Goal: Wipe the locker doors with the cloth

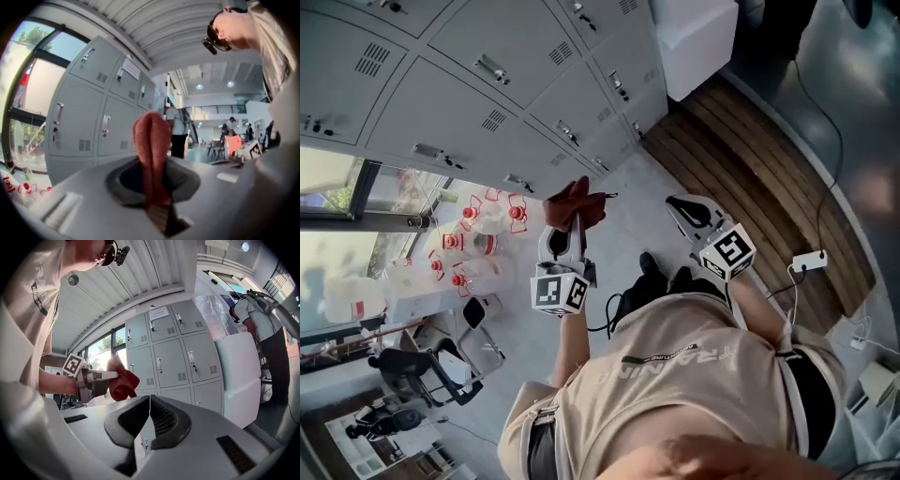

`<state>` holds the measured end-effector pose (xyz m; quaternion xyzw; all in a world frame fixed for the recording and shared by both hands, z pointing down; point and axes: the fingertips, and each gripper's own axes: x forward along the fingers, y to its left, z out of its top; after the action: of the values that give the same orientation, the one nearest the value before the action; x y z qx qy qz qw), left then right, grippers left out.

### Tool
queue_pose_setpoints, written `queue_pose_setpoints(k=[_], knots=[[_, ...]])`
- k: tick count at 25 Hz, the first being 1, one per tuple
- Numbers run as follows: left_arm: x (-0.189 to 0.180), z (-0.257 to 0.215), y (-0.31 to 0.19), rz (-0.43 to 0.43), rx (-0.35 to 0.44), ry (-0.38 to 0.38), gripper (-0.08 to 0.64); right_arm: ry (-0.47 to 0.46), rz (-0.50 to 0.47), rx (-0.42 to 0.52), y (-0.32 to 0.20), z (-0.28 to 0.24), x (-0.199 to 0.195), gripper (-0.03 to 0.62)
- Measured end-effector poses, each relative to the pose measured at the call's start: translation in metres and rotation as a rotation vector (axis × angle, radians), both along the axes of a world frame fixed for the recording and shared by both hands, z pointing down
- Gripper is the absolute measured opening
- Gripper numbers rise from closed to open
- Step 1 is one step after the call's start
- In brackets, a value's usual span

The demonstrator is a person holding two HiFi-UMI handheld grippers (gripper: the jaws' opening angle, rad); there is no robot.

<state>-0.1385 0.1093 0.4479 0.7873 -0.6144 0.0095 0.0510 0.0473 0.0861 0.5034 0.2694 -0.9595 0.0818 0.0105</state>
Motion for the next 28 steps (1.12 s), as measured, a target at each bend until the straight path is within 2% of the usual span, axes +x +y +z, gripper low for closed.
queue_pose_setpoints(k=[5, 9, 14, 21, 28], knots=[[-0.014, 0.012, -0.04, 0.015, 0.008, -0.025, 0.075, 0.044, -0.03, -0.002, -0.019, 0.004, -0.014, 0.017], [-0.031, 0.001, -0.09, 0.028, 0.063, -0.039, 0.075, 0.086, -0.011, -0.004, -0.049, 0.002, -0.023, 0.016], [-0.056, -0.024, -0.143, 0.048, 0.123, -0.026, 0.075, 0.097, -0.023, 0.006, -0.087, -0.014, -0.057, 0.016], [-0.09, -0.018, -0.2, 0.061, 0.116, -0.026, 0.076, 0.074, -0.002, 0.029, -0.163, -0.027, -0.111, 0.017], [-0.113, -0.024, -0.235, -0.001, 0.127, -0.088, 0.075, 0.101, -0.094, 0.023, -0.211, -0.013, -0.14, 0.017]])
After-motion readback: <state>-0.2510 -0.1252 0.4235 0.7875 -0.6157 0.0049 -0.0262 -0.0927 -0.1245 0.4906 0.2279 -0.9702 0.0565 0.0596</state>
